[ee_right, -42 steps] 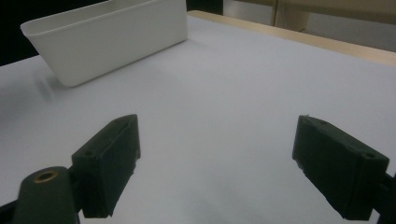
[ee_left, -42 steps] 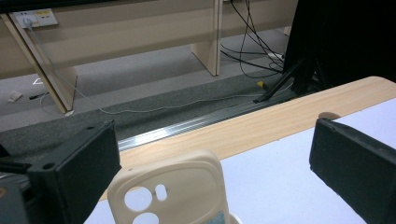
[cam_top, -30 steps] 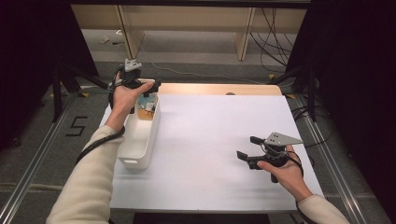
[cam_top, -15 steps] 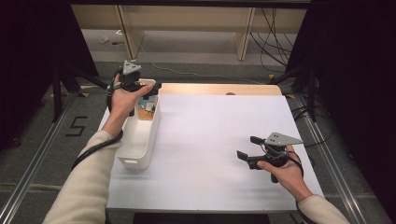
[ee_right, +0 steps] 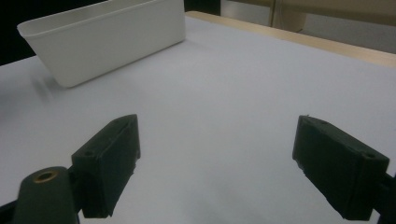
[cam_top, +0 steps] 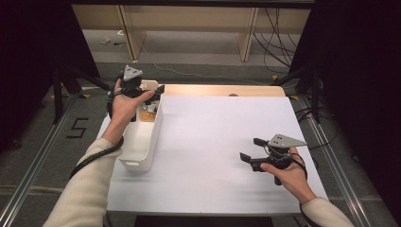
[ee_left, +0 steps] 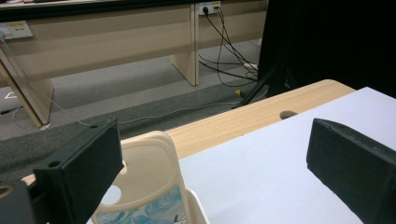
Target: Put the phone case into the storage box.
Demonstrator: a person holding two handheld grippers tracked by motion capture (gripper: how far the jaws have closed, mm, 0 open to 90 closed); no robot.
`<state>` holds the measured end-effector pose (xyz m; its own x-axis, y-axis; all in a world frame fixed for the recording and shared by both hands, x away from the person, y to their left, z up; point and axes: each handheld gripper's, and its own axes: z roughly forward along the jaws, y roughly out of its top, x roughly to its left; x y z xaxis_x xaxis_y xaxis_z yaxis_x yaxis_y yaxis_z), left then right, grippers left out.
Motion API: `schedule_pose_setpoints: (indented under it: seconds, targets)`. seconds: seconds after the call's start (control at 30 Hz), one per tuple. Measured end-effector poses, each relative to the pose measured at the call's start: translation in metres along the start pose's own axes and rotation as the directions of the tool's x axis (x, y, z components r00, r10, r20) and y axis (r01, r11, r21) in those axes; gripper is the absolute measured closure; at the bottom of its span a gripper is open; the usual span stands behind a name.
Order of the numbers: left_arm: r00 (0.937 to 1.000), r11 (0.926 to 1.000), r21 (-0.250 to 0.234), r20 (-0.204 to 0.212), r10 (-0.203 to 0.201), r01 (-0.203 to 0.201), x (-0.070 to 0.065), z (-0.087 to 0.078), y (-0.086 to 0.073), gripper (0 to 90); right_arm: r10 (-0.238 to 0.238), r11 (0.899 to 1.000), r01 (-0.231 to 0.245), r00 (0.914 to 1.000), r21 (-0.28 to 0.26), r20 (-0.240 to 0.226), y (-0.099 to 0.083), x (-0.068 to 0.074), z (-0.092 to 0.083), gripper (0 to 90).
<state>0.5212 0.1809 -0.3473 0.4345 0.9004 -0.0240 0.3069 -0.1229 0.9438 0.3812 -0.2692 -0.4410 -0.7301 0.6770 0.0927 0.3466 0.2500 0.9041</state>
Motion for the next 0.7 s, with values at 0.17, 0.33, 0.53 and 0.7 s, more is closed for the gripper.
schedule_pose_setpoints:
  seconds: [0.17,0.33,0.53,0.7]
  targets:
    - [0.9999,1.0,-0.001,0.01,0.002,-0.002,-0.003,-0.003,-0.002,3.0,-0.001,1.0,0.001,1.0,0.001,0.0,0.0,0.0,0.0,15.8]
    - [0.9998,1.0,0.001,0.018,0.006,-0.006,-0.006,-0.005,-0.003,3.1,-0.001,1.0,0.001,1.0,0.0,0.001,0.0,0.0,0.0,15.8]
    - [0.9993,1.0,0.001,0.036,0.005,-0.005,-0.009,-0.009,-0.006,3.3,0.0,1.0,0.0,1.0,0.0,0.0,0.0,0.0,0.0,15.8]
    - [0.999,0.9999,0.003,0.043,0.011,-0.011,-0.011,-0.014,-0.009,3.3,-0.001,1.0,0.001,1.0,0.001,0.0,0.0,0.0,0.0,15.8]
